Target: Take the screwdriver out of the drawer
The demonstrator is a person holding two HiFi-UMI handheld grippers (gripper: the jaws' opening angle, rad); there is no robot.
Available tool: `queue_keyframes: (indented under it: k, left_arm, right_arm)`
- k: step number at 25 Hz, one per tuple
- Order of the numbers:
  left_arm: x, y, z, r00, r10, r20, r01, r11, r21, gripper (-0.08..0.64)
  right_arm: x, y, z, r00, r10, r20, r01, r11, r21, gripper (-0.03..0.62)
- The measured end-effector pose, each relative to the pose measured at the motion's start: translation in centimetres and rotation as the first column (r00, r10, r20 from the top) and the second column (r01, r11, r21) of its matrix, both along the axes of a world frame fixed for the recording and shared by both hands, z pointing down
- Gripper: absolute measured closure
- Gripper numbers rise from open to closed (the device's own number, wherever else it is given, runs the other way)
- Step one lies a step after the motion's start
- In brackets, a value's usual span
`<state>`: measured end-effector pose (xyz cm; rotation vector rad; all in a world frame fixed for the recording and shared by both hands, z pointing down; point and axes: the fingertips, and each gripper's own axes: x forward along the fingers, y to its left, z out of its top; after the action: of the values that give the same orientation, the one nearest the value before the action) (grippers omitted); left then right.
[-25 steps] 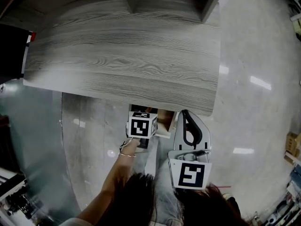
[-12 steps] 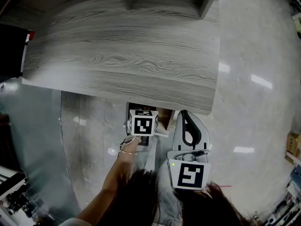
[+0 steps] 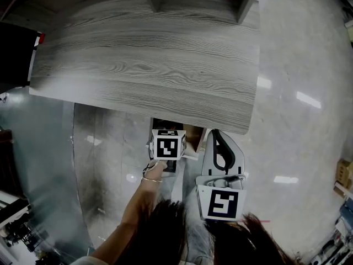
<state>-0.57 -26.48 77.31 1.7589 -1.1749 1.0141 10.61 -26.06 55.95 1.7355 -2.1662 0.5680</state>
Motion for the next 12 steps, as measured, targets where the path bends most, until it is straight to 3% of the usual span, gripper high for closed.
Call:
queue_keyframes:
  k: [12]
  left_arm:
    - [-0.5, 0.8, -2.9, 1.000, -0.004, -0.019, 0.003, 0.998, -0.067, 0.482]
  right_arm:
    - [-0.2, 0.3, -1.6, 1.000, -0.021, 0.024, 0.020, 0.999, 0.031, 0.565]
